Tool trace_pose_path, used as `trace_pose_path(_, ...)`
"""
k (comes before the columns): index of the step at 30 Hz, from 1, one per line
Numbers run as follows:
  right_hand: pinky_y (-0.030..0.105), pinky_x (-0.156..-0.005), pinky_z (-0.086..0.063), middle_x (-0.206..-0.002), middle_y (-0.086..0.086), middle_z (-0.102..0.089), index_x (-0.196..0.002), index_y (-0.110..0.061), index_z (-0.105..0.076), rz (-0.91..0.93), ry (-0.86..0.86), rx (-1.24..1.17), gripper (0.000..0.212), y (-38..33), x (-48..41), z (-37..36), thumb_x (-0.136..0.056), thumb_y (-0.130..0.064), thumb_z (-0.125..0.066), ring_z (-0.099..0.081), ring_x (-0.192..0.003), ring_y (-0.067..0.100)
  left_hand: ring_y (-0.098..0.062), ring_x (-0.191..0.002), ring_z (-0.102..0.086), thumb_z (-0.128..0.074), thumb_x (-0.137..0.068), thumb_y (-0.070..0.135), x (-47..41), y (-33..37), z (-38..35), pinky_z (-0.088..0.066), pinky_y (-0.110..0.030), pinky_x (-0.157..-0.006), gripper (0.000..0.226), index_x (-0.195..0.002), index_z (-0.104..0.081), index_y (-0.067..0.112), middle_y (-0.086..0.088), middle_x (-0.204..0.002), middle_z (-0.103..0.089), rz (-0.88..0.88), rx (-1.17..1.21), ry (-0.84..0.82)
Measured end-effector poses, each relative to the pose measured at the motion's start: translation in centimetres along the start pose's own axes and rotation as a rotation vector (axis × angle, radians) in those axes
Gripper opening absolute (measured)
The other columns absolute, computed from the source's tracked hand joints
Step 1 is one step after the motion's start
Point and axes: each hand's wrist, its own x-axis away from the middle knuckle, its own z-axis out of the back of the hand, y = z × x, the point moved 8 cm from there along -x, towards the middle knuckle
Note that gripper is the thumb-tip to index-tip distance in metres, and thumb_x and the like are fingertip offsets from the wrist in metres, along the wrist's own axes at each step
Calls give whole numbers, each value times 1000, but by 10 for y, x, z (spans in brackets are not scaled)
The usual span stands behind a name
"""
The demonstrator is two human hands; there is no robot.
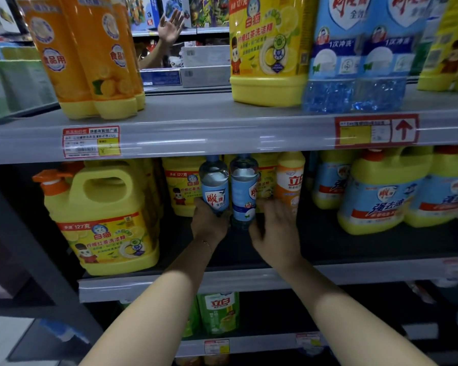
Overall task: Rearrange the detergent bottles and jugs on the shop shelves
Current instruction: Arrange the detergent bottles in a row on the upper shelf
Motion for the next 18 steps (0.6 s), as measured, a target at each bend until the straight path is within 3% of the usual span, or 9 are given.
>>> trace_pose_path(6,43,-97,-47,-126,17,-50,-126,-3,-43,-436,-184,-303,67,27,-25,-63,-71,-13,-79,-50,-119,30,-28,-106,-59,-78,-76,18,-5,2,2,-51,-35,-84,54,-113,-39,9,-10,-117,-60,-48,-16,-79)
trace_pose_path(10,45,-94,-50,-125,12,-57,-127,-12,-41,-608,-214,-508,76,37,-36,-86,-62,-11,-80,-56,-117,28,-19,-98,-56,-82,-68,19,-7,4,4,-50,-33,-86,59,-109,-39,17,-2,-109,-59,-40,3,-137)
trace_pose_path(14,32,-78,-50,-115,6,-62,-121,-15,-45,-633,-227,-611,75,37,-40,-80,-57,-1,-82,-61,-106,25,-21,-99,-65,-87,-53,18,-7,-2,6,-55,-39,-89,56,-101,-58,25,1,-104,-69,-40,22,-221)
trace_pose_path(18,34,-83,-52,-110,4,-64,-110,-22,-45,-565,-231,-699,73,27,-31,-63,-54,5,-83,-63,-101,21,-20,-98,-63,-88,-59,2,6,-5,15,-51,-30,-82,61,-112,-60,15,0,-103,-66,-42,120,-261)
